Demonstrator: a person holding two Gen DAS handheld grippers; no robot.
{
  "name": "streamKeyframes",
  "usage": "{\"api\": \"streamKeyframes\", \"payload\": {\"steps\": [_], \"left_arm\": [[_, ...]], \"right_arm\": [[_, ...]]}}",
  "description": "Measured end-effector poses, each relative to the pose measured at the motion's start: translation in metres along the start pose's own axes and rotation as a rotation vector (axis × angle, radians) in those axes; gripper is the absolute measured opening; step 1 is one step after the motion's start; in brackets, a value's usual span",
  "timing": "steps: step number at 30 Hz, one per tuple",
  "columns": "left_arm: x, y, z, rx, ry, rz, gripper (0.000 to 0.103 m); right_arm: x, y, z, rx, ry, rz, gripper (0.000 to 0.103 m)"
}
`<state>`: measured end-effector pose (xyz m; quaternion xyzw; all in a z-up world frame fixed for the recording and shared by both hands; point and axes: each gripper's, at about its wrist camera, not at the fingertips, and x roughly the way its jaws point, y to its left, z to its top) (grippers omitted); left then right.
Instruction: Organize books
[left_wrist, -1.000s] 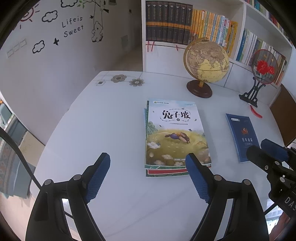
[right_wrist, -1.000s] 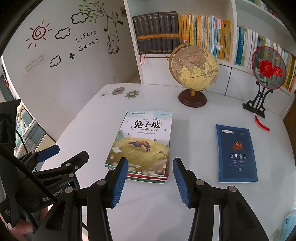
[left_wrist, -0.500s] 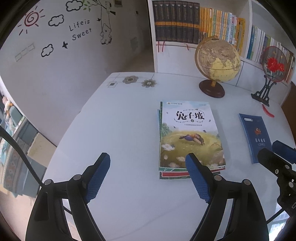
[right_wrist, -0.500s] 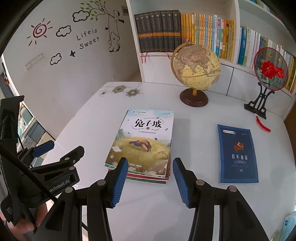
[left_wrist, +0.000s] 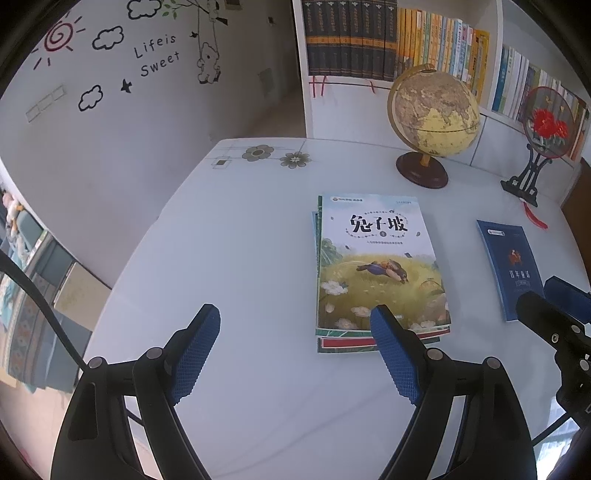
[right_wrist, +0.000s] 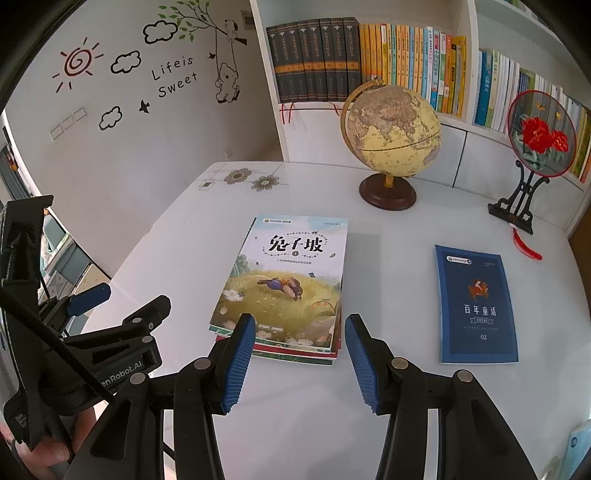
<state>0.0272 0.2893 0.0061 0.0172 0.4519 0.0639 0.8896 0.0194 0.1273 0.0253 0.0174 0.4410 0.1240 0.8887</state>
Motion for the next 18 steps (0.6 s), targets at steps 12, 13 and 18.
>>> {"api": "streamKeyframes", "payload": {"steps": [12,13,18], "left_arm": [[0.003,-0.0016,0.0008,0.007,-0.001,0.011,0.083],[0.0029,-0.0017,0.0004,0.006,-0.006,0.015,0.083],[0.005,-0.0007,0.0006,0.006,-0.015,0.032,0.083]], "right_arm": [[0.0047,0.0014,0.0025,-0.001,0.011,-0.002,0.049],[0.0049,0.0018,0.0026,-0.003,0.009,-0.008,0.049],[0.0059,0.0033,0.0024,-0.01,0.01,-0.007,0.049]]}}
